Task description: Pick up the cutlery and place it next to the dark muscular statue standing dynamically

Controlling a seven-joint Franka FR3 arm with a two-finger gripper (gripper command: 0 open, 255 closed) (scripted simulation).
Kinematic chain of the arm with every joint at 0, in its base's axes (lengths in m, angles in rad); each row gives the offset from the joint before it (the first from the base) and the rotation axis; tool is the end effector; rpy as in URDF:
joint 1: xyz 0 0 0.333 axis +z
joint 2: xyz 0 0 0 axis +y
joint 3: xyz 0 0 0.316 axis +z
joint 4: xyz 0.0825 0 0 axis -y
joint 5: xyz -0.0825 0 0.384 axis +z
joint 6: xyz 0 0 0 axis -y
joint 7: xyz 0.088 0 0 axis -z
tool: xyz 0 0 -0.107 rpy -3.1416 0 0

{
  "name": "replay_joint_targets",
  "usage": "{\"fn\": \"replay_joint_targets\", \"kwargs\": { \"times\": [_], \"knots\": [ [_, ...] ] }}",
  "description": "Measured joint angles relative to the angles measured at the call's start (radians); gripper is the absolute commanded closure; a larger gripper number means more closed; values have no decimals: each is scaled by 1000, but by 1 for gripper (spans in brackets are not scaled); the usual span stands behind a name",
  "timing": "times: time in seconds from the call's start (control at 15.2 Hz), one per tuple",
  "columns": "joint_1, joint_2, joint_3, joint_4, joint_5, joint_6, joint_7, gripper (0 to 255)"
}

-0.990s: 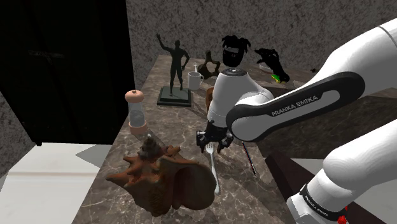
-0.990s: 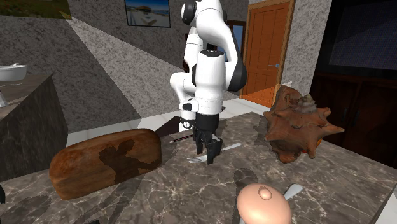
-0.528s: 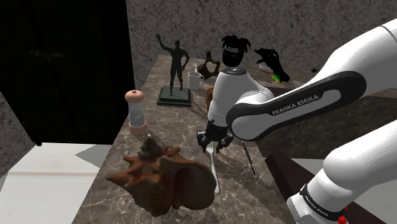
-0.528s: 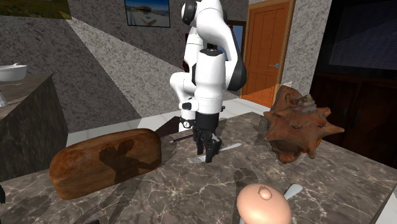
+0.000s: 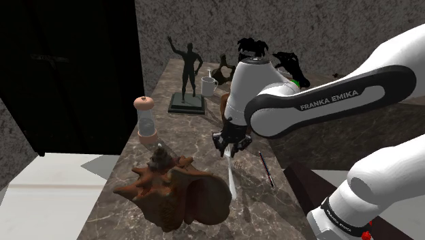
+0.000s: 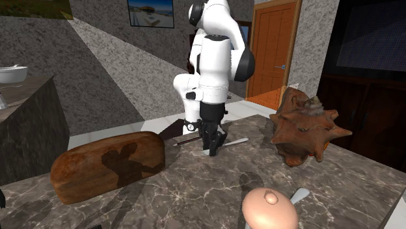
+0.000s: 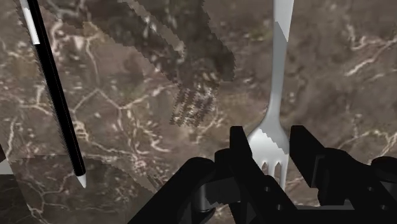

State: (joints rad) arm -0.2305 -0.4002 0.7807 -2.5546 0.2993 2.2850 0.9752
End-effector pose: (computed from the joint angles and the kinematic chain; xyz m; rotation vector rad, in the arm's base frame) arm 0.3646 0.2238 0.3703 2.9705 -1.0081 0.1076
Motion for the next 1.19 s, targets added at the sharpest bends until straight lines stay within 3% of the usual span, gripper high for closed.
{"fn": "replay_joint_targets", "kwargs": {
  "times": [1.19],
  "knots": [
    [24, -121, -101, 158, 0, -276, -31, 255]
  ]
}}
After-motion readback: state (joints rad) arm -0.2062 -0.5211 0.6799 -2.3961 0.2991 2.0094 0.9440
